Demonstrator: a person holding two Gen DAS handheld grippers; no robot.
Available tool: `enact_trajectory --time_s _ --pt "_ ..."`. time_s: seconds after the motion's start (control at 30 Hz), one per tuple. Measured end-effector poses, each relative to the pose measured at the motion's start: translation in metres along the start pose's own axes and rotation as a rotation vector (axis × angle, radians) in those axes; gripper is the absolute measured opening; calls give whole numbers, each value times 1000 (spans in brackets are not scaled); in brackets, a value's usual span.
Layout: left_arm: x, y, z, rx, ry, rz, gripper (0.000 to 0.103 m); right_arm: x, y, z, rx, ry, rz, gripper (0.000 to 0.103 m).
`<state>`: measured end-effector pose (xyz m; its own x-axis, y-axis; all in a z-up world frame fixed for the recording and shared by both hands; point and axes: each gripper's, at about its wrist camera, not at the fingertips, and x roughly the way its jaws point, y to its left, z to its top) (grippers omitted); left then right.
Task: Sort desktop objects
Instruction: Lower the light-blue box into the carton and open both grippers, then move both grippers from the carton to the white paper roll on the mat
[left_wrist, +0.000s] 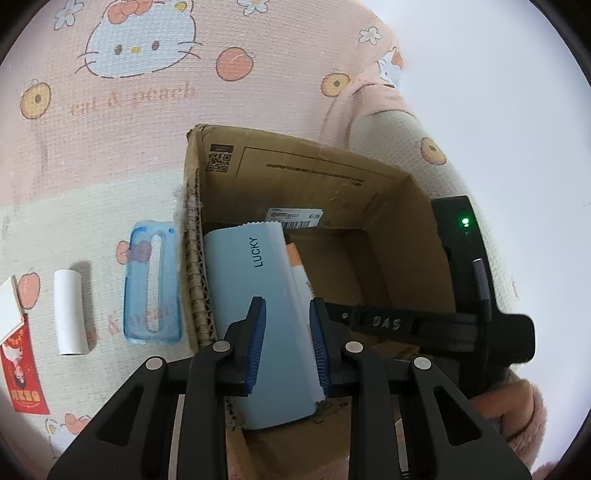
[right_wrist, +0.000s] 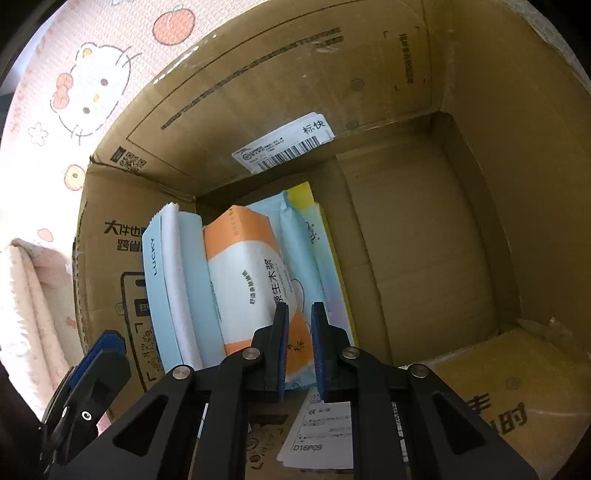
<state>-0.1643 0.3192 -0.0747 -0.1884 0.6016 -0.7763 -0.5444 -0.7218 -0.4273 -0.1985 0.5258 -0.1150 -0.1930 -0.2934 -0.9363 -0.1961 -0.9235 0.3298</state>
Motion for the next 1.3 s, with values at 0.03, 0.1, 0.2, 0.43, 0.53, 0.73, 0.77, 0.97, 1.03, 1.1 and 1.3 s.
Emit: enact_trajectory --time_s 0.03,0.1,0.2,0.43,0.53,0.73,0.77,0.97,1.03,1.1,1.3 --pt "0 0 0 0 -1 1 27 1 2 0 -5 0 -14 10" --pt "1 0 0 3 -4 0 27 3 4 -1 2 9 -18 10" --pt "1 0 -1 -2 -7 -6 27 5 8 -3 -10 17 -29 10" --pt "-5 3 -3 -31 -34 -26 29 -3 -5 -4 33 -15 -12 11" --pt "-27 7 -7 -48 -116 -67 51 -26 -18 -12 99 -88 3 17" --pt "-72 18 -11 -100 -231 -79 56 -92 -5 -45 117 -296 23 67" --pt "-76 21 -13 -102 -236 -73 56 -102 4 -50 110 -323 25 69" --pt "-109 35 -25 -93 -278 -67 57 -123 48 -72 68 -368 60 71" --pt "-121 42 -31 -84 -289 -60 57 -123 62 -82 55 -383 65 71" --pt "-130 50 -38 -76 -291 -60 57 -125 74 -91 43 -400 90 71" --pt "-150 88 -56 -111 -304 -32 57 -122 107 -115 15 -418 106 71"
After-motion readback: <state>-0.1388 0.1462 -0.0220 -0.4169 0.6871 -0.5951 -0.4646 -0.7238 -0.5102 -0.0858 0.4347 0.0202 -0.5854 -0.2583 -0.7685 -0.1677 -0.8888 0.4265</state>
